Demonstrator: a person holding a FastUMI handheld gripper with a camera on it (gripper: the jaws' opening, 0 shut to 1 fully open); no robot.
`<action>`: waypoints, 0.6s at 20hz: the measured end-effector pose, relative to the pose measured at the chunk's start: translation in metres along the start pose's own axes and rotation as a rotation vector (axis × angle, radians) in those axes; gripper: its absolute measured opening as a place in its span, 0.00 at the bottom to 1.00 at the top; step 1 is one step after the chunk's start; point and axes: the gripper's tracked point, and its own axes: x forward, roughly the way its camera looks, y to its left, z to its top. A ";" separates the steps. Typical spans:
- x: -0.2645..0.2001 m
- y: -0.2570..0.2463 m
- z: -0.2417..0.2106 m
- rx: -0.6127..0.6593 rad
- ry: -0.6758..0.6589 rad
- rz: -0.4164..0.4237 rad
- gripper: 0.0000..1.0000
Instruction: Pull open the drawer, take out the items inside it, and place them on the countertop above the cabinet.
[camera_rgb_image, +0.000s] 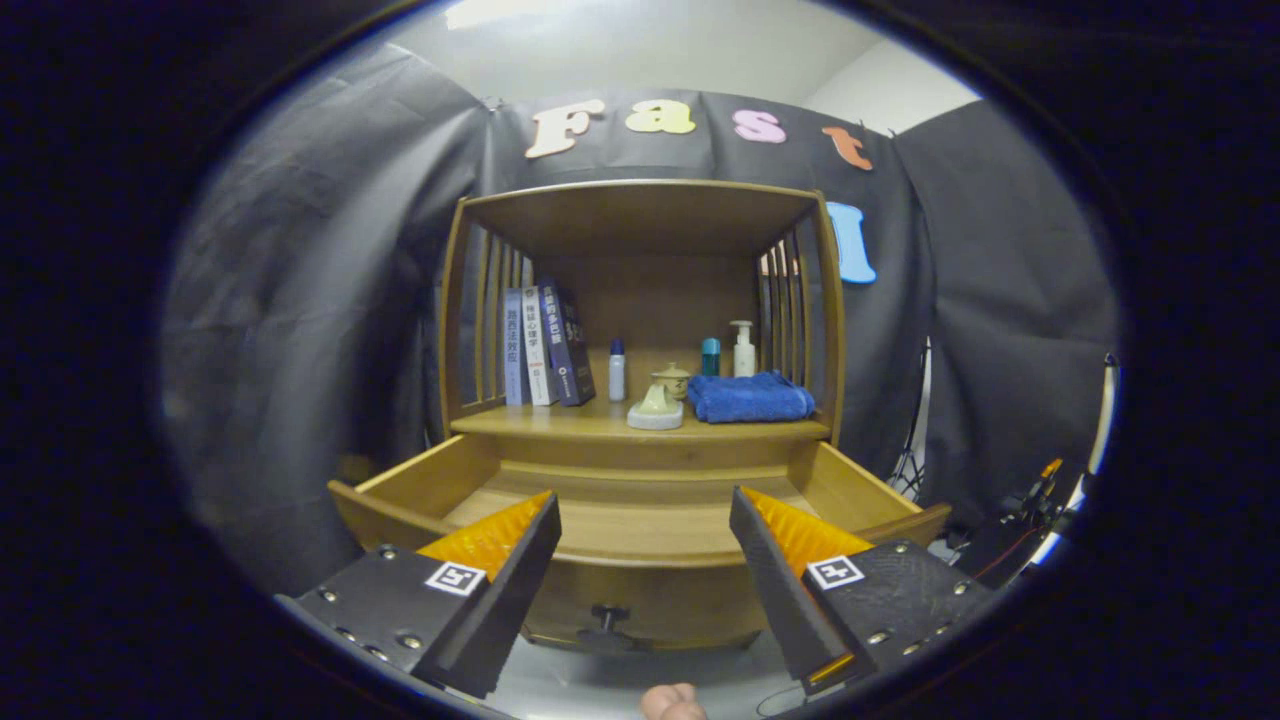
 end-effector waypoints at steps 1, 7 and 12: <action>-0.003 0.004 -0.009 0.019 0.019 0.003 1.00; -0.007 0.006 -0.061 0.116 0.129 -0.024 1.00; 0.009 -0.005 -0.072 0.149 0.136 -0.053 1.00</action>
